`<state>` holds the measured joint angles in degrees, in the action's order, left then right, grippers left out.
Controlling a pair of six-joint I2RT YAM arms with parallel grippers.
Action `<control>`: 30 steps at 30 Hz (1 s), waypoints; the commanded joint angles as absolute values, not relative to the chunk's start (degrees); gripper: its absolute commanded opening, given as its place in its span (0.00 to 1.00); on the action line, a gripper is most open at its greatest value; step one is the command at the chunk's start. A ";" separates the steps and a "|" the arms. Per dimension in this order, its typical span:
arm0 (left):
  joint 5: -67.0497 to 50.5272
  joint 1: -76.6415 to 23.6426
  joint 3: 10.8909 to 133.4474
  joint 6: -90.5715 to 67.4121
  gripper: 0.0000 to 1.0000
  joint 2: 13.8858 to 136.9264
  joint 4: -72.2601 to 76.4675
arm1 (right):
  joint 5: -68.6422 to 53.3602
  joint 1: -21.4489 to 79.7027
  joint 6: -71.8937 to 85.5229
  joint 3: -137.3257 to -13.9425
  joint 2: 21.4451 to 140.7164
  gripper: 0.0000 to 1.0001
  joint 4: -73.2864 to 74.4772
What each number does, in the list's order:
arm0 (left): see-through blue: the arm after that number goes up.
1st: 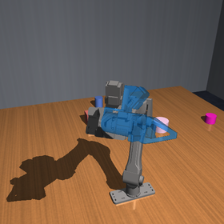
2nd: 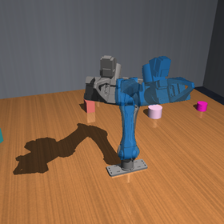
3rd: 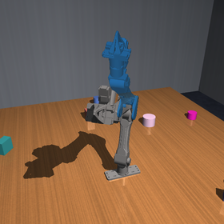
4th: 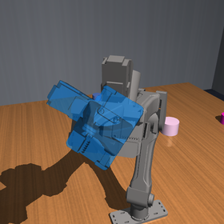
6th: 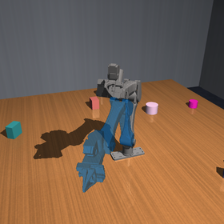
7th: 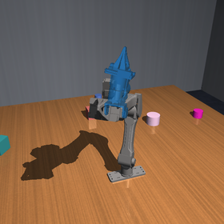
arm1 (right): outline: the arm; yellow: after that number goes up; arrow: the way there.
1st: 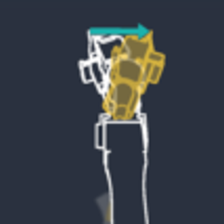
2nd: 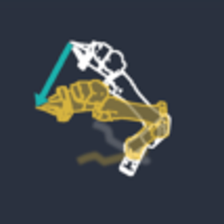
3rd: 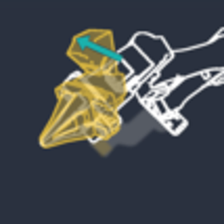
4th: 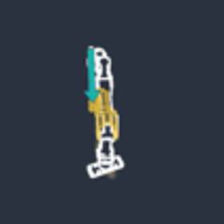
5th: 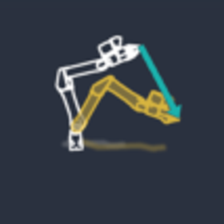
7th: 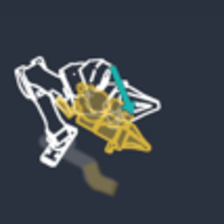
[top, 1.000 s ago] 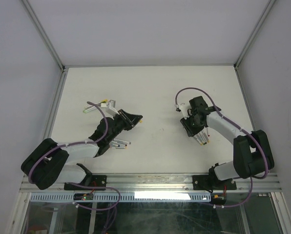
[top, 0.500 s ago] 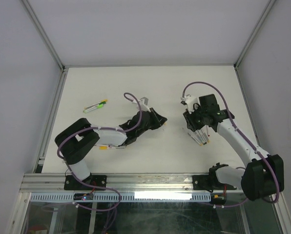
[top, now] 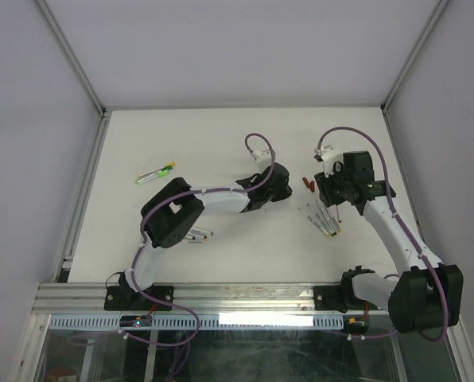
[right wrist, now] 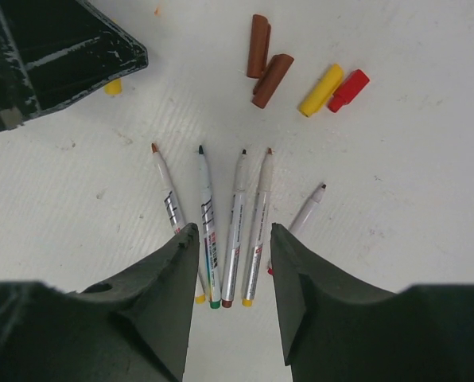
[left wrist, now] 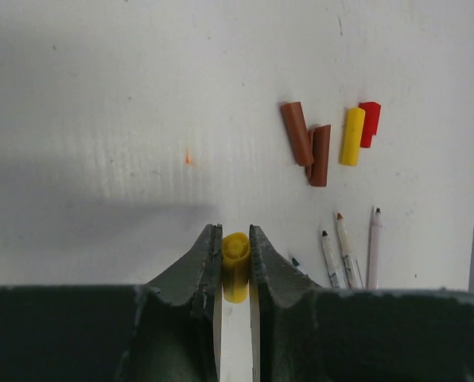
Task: Open the pen caps
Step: Place the pen cap at the center of the board.
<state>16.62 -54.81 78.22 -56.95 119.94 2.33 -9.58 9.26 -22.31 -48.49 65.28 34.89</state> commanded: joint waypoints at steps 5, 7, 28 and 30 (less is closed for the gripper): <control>18.23 -55.37 96.89 -52.57 0.00 129.94 -8.90 | -8.70 7.32 -20.98 -48.16 62.92 0.44 31.75; 18.36 -55.33 99.85 -52.39 0.02 131.83 -10.14 | -8.86 7.17 -21.01 -48.09 62.91 0.44 31.80; 17.01 -54.26 104.29 -47.54 0.33 129.59 -12.17 | -11.08 6.87 -21.01 -47.96 62.12 0.44 32.23; 17.96 -54.23 102.78 -46.23 0.33 126.75 -11.64 | -12.21 6.86 -21.08 -48.06 61.89 0.44 32.53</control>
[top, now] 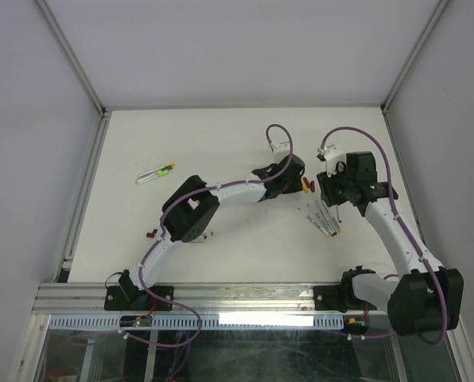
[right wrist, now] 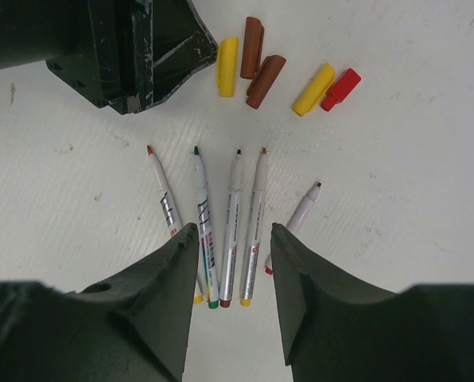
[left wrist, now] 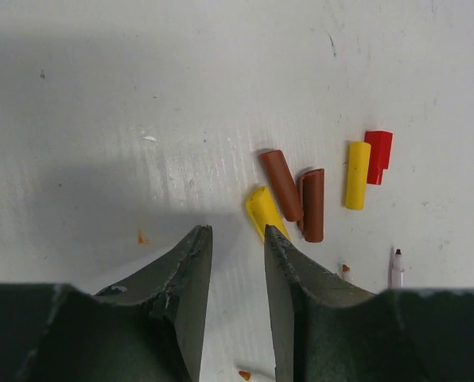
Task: Open the pen caps
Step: Place the pen cap at the center of the board, then move the pen to the center of the board.
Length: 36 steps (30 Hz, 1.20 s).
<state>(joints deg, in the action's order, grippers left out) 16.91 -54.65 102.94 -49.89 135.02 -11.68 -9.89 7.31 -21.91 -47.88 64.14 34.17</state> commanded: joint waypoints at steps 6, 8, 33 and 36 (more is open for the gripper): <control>20.44 -54.11 90.49 -39.15 0.35 114.12 -3.77 | -16.29 6.86 -21.85 -48.52 61.26 0.44 33.64; 19.60 -53.86 84.49 -34.87 0.38 109.53 -0.25 | -19.04 6.84 -22.36 -48.75 61.10 0.45 34.38; 18.48 -45.89 31.17 -31.54 0.92 57.66 3.70 | -49.20 15.47 -35.22 -56.88 65.93 0.48 39.63; 21.64 -45.16 28.40 -33.92 0.99 52.71 2.93 | -51.96 19.70 -37.25 -57.57 68.20 0.48 37.71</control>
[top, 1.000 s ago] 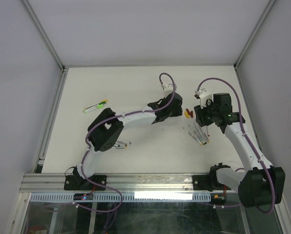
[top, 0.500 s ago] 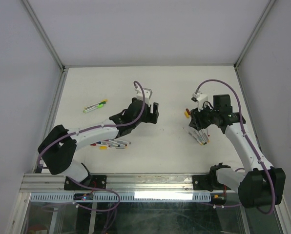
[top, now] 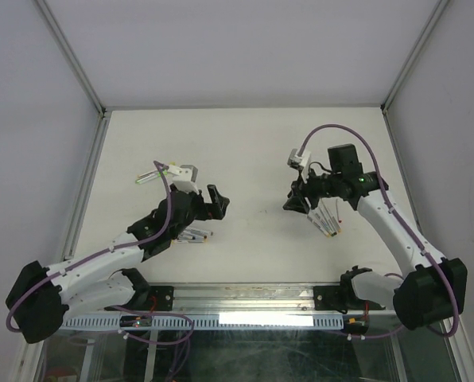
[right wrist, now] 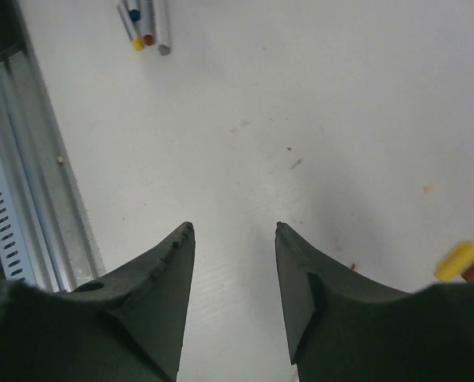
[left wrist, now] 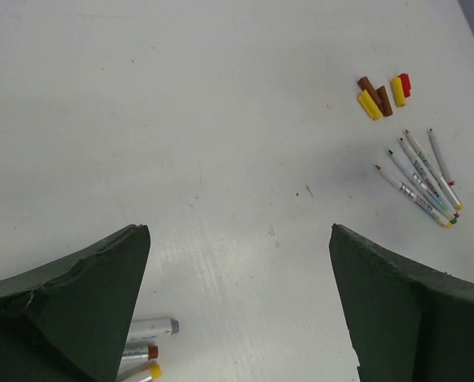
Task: Open the pen caps
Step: Move the pen to the center of the board.
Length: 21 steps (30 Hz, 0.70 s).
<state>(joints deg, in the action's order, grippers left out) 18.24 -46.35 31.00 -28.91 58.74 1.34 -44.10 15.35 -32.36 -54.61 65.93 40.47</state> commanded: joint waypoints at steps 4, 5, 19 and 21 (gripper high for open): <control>19.46 -40.04 25.14 -37.07 0.99 46.34 3.21 | -51.99 26.03 -38.84 -58.41 71.56 0.47 33.84; 16.55 -37.51 24.25 -37.56 0.99 44.46 3.76 | -50.99 27.74 -39.17 -58.67 72.36 0.48 33.16; -14.84 -7.76 30.55 -46.80 0.99 37.86 6.42 | -36.09 46.57 -30.86 -65.57 88.52 0.47 23.57; -13.93 -7.47 35.56 -43.05 0.99 36.70 1.61 | -34.73 47.49 -29.41 -66.55 90.52 0.47 22.58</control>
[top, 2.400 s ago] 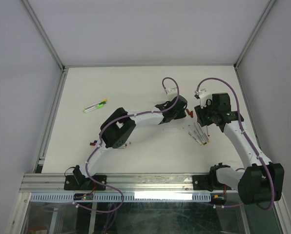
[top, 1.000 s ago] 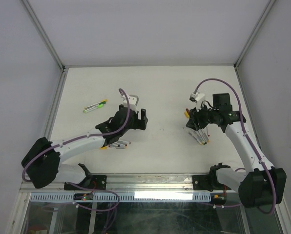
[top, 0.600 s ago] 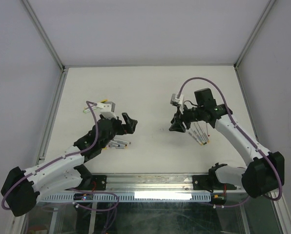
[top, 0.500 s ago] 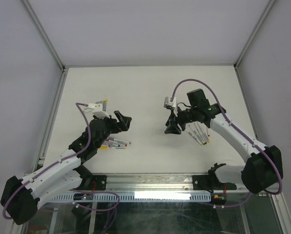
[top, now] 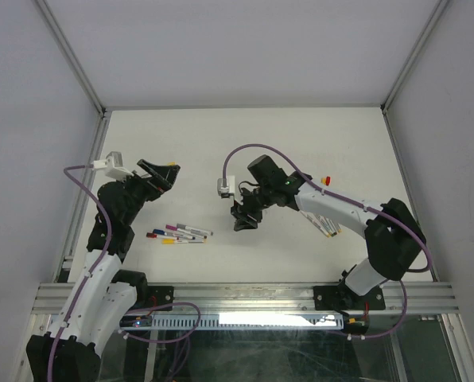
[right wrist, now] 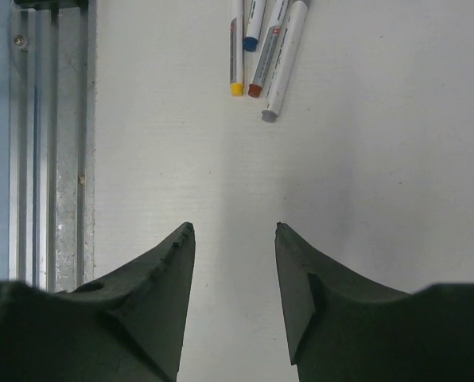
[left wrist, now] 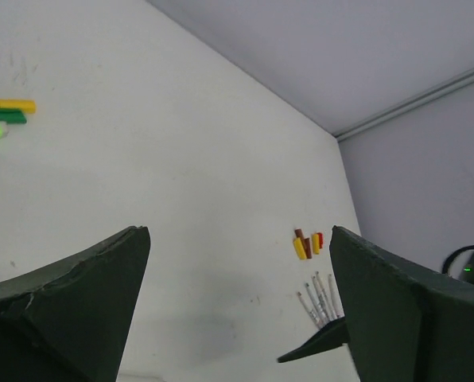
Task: Open the pen caps
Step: Move the pen to the center of the board.
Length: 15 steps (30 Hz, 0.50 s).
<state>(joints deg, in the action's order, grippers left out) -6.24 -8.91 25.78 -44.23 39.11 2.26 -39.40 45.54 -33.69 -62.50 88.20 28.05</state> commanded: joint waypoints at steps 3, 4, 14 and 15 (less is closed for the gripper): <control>-11.38 -7.47 43.08 -34.47 0.99 35.70 -7.43 | -32.51 48.86 -27.46 -68.11 93.15 0.47 21.64; -10.42 -7.47 44.55 -32.12 0.99 35.42 -9.73 | -31.73 49.37 -26.95 -68.54 94.13 0.47 21.48; 0.21 -7.48 43.23 -18.66 0.99 33.93 -18.99 | -24.50 53.83 -21.99 -76.27 104.02 0.47 23.35; 1.17 -7.44 42.53 -18.30 0.99 33.66 -19.04 | -24.05 54.20 -21.71 -76.91 104.78 0.47 23.68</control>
